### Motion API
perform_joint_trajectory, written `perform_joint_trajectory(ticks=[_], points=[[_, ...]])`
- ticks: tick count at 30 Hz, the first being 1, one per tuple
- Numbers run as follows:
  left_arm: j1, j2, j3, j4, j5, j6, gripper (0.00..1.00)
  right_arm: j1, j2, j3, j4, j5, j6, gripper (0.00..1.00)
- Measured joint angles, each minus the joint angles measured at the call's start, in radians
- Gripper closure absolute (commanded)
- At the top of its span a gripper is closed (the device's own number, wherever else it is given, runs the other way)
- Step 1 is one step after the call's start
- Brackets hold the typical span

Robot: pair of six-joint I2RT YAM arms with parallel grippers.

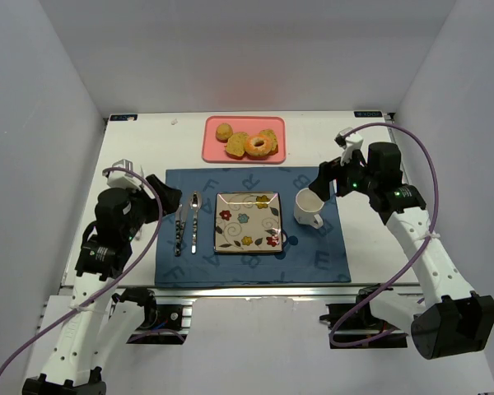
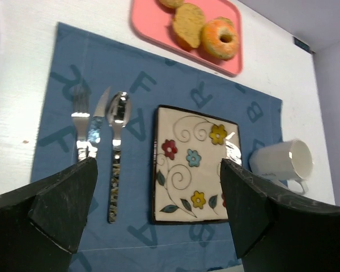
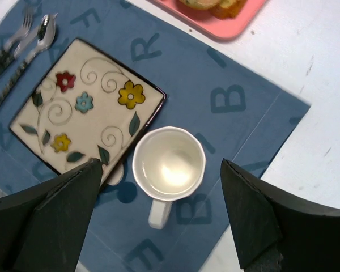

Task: Place the bread

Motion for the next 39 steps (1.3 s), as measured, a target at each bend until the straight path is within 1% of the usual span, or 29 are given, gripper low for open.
perform_joint_trajectory(ticks=[1, 2, 3, 4, 5, 6, 7, 8, 9, 10, 11, 13, 14, 17, 20, 22, 26, 27, 29, 32, 36, 39], points=[[0.0, 0.0, 0.0, -0.008, -0.014, -0.002, 0.08, 0.0, -0.002, 0.0, -0.002, -0.01, -0.012, 0.13], [0.0, 0.002, 0.002, -0.018, -0.032, -0.006, 0.14, -0.001, -0.006, 0.0, -0.006, -0.033, -0.053, 0.25], [0.0, 0.006, 0.004, -0.032, -0.053, -0.011, 0.46, -0.002, -0.015, -0.001, -0.013, -0.072, -0.108, 0.81], [0.0, 0.014, 0.009, -0.051, -0.082, -0.022, 0.63, -0.003, -0.027, -0.004, -0.019, -0.106, -0.154, 1.0], [0.0, 0.024, 0.017, -0.07, -0.111, -0.024, 0.79, -0.003, -0.04, -0.009, -0.024, -0.137, -0.182, 1.0], [0.0, 0.04, 0.031, -0.098, -0.142, -0.03, 0.98, -0.003, -0.055, -0.016, -0.024, -0.171, -0.203, 1.0], [0.0, 0.06, 0.044, -0.123, -0.175, -0.034, 0.99, -0.003, -0.067, -0.023, -0.024, -0.203, -0.224, 0.95], [0.0, 0.079, 0.056, -0.145, -0.21, -0.035, 0.98, -0.003, -0.077, -0.032, -0.022, -0.236, -0.246, 0.38], [0.0, 0.1, 0.065, -0.167, -0.238, -0.038, 0.75, -0.002, -0.084, -0.042, -0.022, -0.269, -0.262, 0.21], [0.0, 0.121, 0.072, -0.192, -0.265, -0.036, 0.54, -0.002, -0.086, -0.053, -0.02, -0.297, -0.279, 0.12], [0.0, 0.144, 0.078, -0.215, -0.286, -0.035, 0.33, -0.002, -0.085, -0.062, -0.019, -0.318, -0.293, 0.11], [0.002, 0.2, 0.093, -0.271, -0.325, -0.042, 0.04, -0.002, -0.076, -0.075, -0.02, -0.352, -0.315, 0.1], [0.004, 0.231, 0.1, -0.293, -0.34, -0.044, 0.02, -0.002, -0.07, -0.078, -0.018, -0.364, -0.322, 0.11], [0.026, 0.336, 0.127, -0.352, -0.356, -0.042, 0.02, -0.003, -0.057, -0.09, -0.012, -0.384, -0.333, 0.11], [0.096, 0.454, 0.153, -0.386, -0.337, -0.001, 0.02, -0.002, -0.057, -0.114, 0.009, -0.393, -0.336, 0.11], [0.174, 0.531, 0.165, -0.382, -0.309, 0.037, 0.02, -0.002, -0.057, -0.13, 0.018, -0.393, -0.336, 0.11], [0.388, 0.673, 0.177, -0.337, -0.22, 0.154, 0.02, -0.003, -0.058, -0.146, 0.034, -0.39, -0.335, 0.11], [0.42, 0.711, 0.188, -0.327, -0.2, 0.183, 0.02, -0.003, -0.058, -0.148, 0.039, -0.389, -0.334, 0.11], [0.444, 0.791, 0.218, -0.308, -0.167, 0.231, 0.02, -0.003, -0.058, -0.149, 0.045, -0.387, -0.332, 0.11], [0.443, 0.888, 0.243, -0.254, -0.124, 0.291, 0.02, -0.003, -0.058, -0.149, 0.056, -0.384, -0.327, 0.11], [0.44, 0.941, 0.242, -0.203, -0.08, 0.346, 0.02, -0.003, -0.058, -0.149, 0.057, -0.373, -0.317, 0.11], [0.44, 0.962, 0.239, -0.159, -0.072, 0.371, 0.03, -0.005, -0.058, -0.149, 0.057, -0.364, -0.314, 0.11]])
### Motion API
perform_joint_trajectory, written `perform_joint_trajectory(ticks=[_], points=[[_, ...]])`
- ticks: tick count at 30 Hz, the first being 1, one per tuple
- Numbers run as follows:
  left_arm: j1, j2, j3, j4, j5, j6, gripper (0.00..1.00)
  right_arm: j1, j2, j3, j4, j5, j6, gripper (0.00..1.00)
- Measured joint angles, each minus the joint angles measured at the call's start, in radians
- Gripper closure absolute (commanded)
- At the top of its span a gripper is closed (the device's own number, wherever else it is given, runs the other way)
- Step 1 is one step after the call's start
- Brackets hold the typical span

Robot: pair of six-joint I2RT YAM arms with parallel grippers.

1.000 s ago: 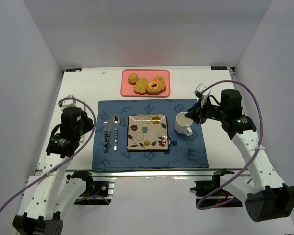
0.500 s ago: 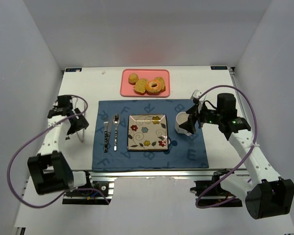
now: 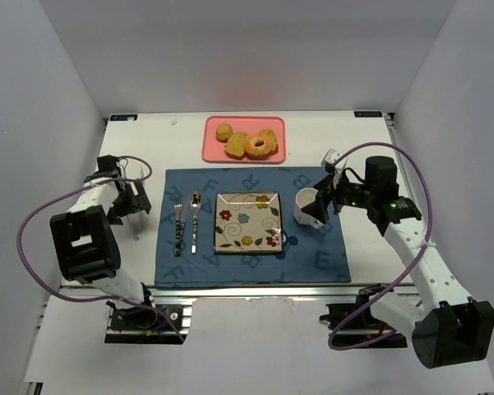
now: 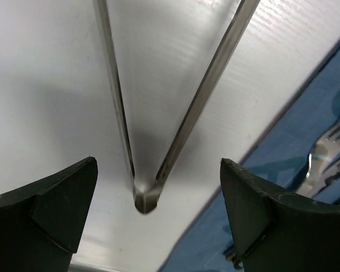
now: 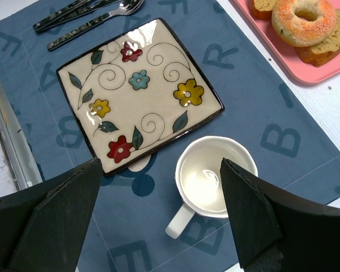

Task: Place the bread

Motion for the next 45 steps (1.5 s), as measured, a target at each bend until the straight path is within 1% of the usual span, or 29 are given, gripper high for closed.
perform_joint_trajectory(ticks=[3, 7, 8, 10, 12, 17, 18, 21, 22, 25, 27, 30, 31, 32, 35, 37, 39, 41, 44, 45], points=[[0.0, 0.032, -0.015, 0.054, -0.001, 0.024, 0.06, -0.001, 0.002, 0.0, -0.002, 0.003, 0.0, 0.11], [0.0, 0.101, -0.018, 0.113, -0.002, 0.046, 0.15, -0.001, 0.004, 0.002, -0.009, 0.003, 0.0, 0.11], [0.0, 0.117, -0.011, 0.119, -0.004, 0.049, 0.21, -0.001, 0.004, 0.003, -0.011, 0.004, 0.0, 0.11], [0.0, 0.129, 0.003, 0.14, -0.005, 0.055, 0.24, -0.001, 0.004, 0.008, -0.016, 0.006, 0.0, 0.11], [0.0, 0.14, 0.013, 0.159, -0.006, 0.057, 0.3, -0.001, 0.004, 0.014, -0.02, 0.009, 0.0, 0.11], [0.0, 0.144, 0.013, 0.203, -0.008, 0.057, 0.42, -0.005, 0.003, 0.017, -0.025, 0.013, 0.0, 0.11], [0.0, 0.145, 0.013, 0.211, -0.009, 0.057, 0.5, -0.007, 0.003, 0.017, -0.027, 0.013, 0.0, 0.11], [0.0, 0.146, 0.012, 0.23, -0.008, 0.056, 0.68, -0.014, 0.003, 0.017, -0.031, 0.014, 0.0, 0.11], [0.0, 0.146, 0.012, 0.234, -0.006, 0.059, 0.76, -0.015, 0.003, 0.017, -0.032, 0.013, 0.0, 0.11], [0.0, 0.142, 0.011, 0.245, 0.025, 0.059, 0.85, -0.017, 0.003, 0.018, -0.035, 0.013, 0.0, 0.11], [-0.003, 0.124, 0.008, 0.243, 0.065, 0.048, 0.86, -0.02, 0.001, 0.018, -0.039, 0.013, 0.0, 0.11], [-0.056, 0.04, 0.011, 0.226, 0.102, 0.024, 0.81, -0.022, 0.0, 0.021, -0.043, 0.013, 0.0, 0.11], [-0.09, 0.006, 0.018, 0.216, 0.11, 0.013, 0.8, -0.023, 0.0, 0.021, -0.043, 0.013, 0.0, 0.11], [-0.134, -0.033, 0.031, 0.208, 0.129, -0.003, 0.76, -0.023, 0.0, 0.021, -0.045, 0.013, 0.0, 0.11], [-0.274, -0.126, 0.091, 0.208, 0.195, -0.062, 0.67, -0.024, 0.0, 0.021, -0.047, 0.01, 0.002, 0.11], [-0.354, -0.167, 0.135, 0.224, 0.262, -0.112, 0.65, -0.027, 0.0, 0.021, -0.047, 0.005, 0.005, 0.11], [-0.392, -0.186, 0.167, 0.238, 0.32, -0.16, 0.61, -0.028, 0.0, 0.021, -0.047, 0.001, 0.007, 0.11], [-0.401, -0.183, 0.196, 0.245, 0.366, -0.204, 0.59, -0.028, 0.0, 0.021, -0.047, 0.0, 0.009, 0.11], [-0.411, -0.135, 0.251, 0.243, 0.399, -0.248, 0.54, -0.028, -0.001, 0.021, -0.046, -0.003, 0.01, 0.11], [-0.418, -0.11, 0.276, 0.241, 0.408, -0.261, 0.5, -0.028, -0.002, 0.021, -0.046, -0.002, 0.012, 0.11]])
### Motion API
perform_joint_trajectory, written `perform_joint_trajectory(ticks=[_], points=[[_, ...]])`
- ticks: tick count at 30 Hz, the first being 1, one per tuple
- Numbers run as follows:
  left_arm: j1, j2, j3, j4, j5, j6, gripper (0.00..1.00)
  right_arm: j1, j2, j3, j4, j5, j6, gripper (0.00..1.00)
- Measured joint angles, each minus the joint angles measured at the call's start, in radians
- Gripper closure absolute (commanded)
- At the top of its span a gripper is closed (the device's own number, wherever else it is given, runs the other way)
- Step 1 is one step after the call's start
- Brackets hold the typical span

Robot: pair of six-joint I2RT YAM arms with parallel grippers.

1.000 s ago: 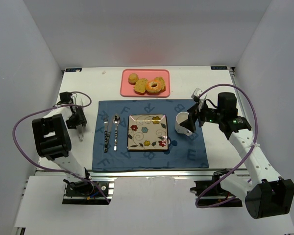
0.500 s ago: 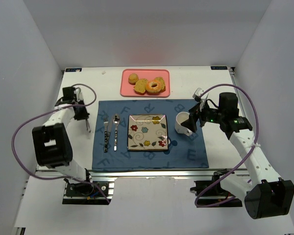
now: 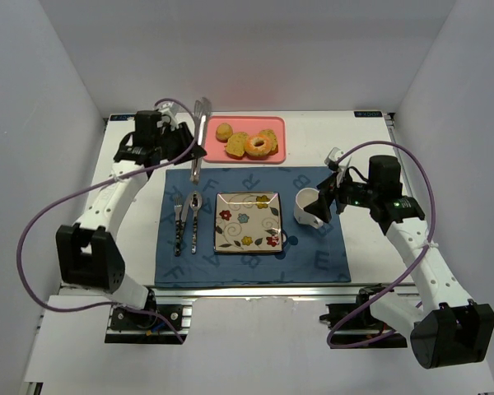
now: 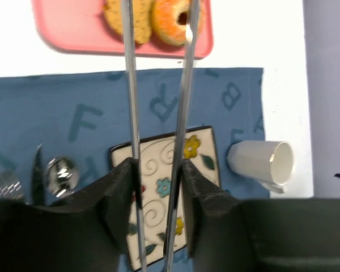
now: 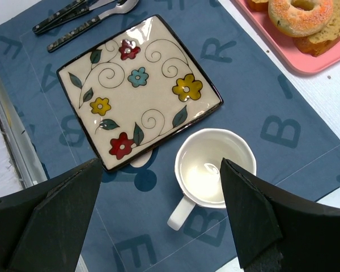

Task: Place the bread

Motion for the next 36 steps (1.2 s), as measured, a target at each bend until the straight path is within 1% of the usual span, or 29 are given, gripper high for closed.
perform_joint_trajectory(ticks=[2, 3, 8, 10, 13, 16, 22, 26, 33, 36], points=[[-0.021, 0.061, 0.056, -0.002, 0.014, -0.016, 0.46, 0.0, -0.007, 0.0, 0.0, 0.0, 0.002, 0.11], [-0.036, 0.094, 0.091, -0.006, 0.021, -0.021, 0.45, 0.0, -0.013, 0.0, 0.0, 0.0, 0.004, 0.11], [-0.092, 0.247, 0.246, -0.041, 0.028, -0.026, 0.45, -0.005, -0.046, -0.002, 0.002, 0.0, 0.006, 0.11], [-0.113, 0.309, 0.318, -0.081, 0.019, -0.015, 0.45, -0.009, -0.055, -0.003, 0.003, 0.0, 0.008, 0.11], [-0.142, 0.396, 0.424, -0.139, -0.008, 0.009, 0.45, -0.014, -0.057, -0.006, 0.005, 0.0, 0.008, 0.11], [-0.169, 0.462, 0.493, -0.176, -0.054, 0.038, 0.45, -0.021, -0.057, -0.008, 0.006, 0.0, 0.009, 0.11], [-0.212, 0.549, 0.57, -0.248, -0.14, 0.096, 0.45, -0.027, -0.057, -0.008, 0.009, 0.0, 0.012, 0.11], [-0.229, 0.594, 0.613, -0.283, -0.171, 0.132, 0.45, -0.027, -0.057, -0.014, 0.013, 0.0, 0.012, 0.11], [-0.233, 0.609, 0.618, -0.32, -0.202, 0.176, 0.45, -0.033, -0.057, -0.021, 0.013, -0.001, 0.012, 0.11], [-0.233, 0.6, 0.597, -0.319, -0.214, 0.189, 0.45, -0.033, -0.057, -0.021, 0.014, -0.004, 0.015, 0.11]])
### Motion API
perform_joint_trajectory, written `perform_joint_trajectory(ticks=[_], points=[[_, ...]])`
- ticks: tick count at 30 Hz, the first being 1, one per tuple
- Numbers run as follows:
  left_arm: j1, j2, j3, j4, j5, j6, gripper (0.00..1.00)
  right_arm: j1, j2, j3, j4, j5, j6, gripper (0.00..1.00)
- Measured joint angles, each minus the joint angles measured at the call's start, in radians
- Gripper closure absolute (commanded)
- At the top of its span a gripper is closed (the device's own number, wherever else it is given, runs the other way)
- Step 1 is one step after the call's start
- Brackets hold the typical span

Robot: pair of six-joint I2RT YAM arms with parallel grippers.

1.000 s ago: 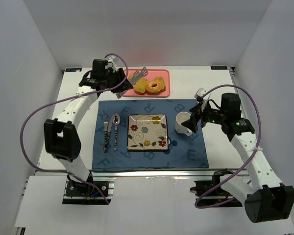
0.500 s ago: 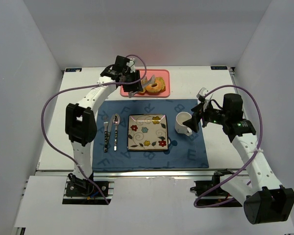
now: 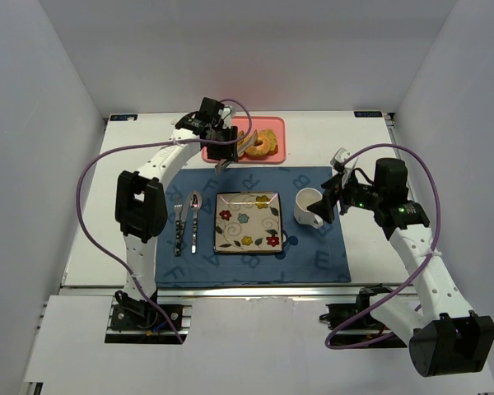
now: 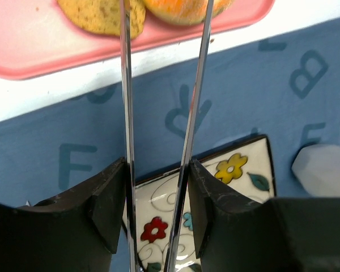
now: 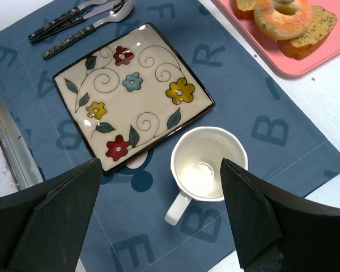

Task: Place the bread

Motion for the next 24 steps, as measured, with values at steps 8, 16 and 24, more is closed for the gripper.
perform_joint_trajectory(ticks=[8, 16, 24], points=[[0.0, -0.005, -0.028, -0.012, 0.021, 0.024, 0.47, 0.0, 0.0, 0.0, 0.003, -0.016, 0.005, 0.11], [0.0, -0.005, -0.034, -0.023, 0.042, 0.034, 0.84, -0.001, 0.0, 0.0, 0.003, -0.019, 0.005, 0.11], [0.0, -0.037, -0.035, -0.008, 0.083, 0.002, 0.97, -0.007, 0.0, 0.0, 0.003, -0.019, 0.005, 0.11]])
